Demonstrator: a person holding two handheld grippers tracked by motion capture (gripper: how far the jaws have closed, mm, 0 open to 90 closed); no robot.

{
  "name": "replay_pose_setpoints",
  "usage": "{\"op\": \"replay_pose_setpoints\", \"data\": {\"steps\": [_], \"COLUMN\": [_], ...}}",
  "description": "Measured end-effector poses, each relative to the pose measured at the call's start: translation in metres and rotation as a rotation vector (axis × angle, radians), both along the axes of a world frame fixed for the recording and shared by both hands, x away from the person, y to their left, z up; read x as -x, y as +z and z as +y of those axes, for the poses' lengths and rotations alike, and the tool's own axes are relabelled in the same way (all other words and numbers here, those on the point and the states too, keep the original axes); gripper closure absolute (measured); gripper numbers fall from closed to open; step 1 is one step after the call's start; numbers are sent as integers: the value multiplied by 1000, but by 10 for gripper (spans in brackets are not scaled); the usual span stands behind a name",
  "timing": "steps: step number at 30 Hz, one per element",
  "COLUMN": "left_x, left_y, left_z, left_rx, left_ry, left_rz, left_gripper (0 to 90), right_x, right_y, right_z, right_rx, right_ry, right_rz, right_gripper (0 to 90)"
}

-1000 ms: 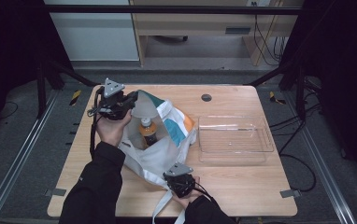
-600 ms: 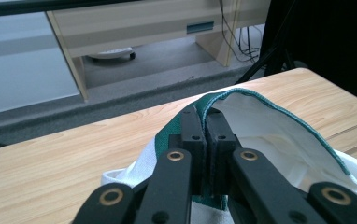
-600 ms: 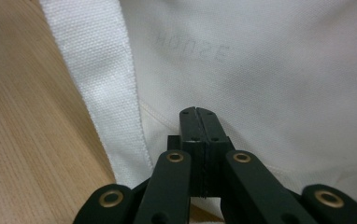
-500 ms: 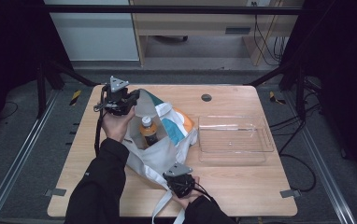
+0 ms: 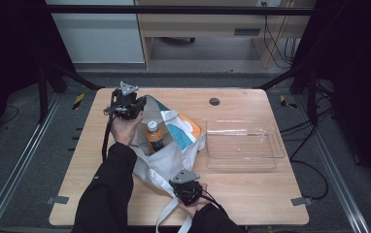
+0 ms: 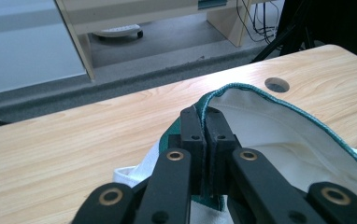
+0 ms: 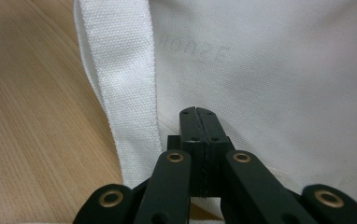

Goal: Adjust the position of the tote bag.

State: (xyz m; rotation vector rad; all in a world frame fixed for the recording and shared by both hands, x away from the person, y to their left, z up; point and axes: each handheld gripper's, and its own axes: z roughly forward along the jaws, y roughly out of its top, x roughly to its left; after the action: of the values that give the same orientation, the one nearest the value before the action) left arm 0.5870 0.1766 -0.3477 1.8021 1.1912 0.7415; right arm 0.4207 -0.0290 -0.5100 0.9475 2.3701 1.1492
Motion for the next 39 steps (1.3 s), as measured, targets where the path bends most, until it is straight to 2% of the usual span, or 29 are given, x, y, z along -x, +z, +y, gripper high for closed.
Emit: {"op": "replay_pose_setpoints", "data": {"steps": [10,14,18,21,23,28,31,35,39], "left_x": [-10,-12,-12,-9,-4,10,19,27,27], "left_y": [-18,-22,-22,-20,-17,-9,-8,-16,-29], "left_z": [3,7,11,13,17,29,36,43,41], "left_rx": [-11,-2,10,15,23,0,3,-10,-32], "left_ry": [7,11,-14,-23,-46,-84,-102,-125,-135], "left_rz": [45,60,55,43,28,-11,-21,-11,1], "left_gripper": [883,883,880,863,807,675,648,634,655], "right_x": [0,1,0,0,0,0,0,0,0], "right_y": [0,0,0,0,0,0,0,0,0], "right_z": [0,0,0,0,0,0,0,0,0], "right_rx": [2,0,2,3,4,3,3,1,-3], "right_ry": [1,-2,1,1,1,1,0,1,-3], "right_rz": [3,7,2,1,1,1,2,3,7], "right_gripper": [900,900,900,900,900,900,900,900,900]}}
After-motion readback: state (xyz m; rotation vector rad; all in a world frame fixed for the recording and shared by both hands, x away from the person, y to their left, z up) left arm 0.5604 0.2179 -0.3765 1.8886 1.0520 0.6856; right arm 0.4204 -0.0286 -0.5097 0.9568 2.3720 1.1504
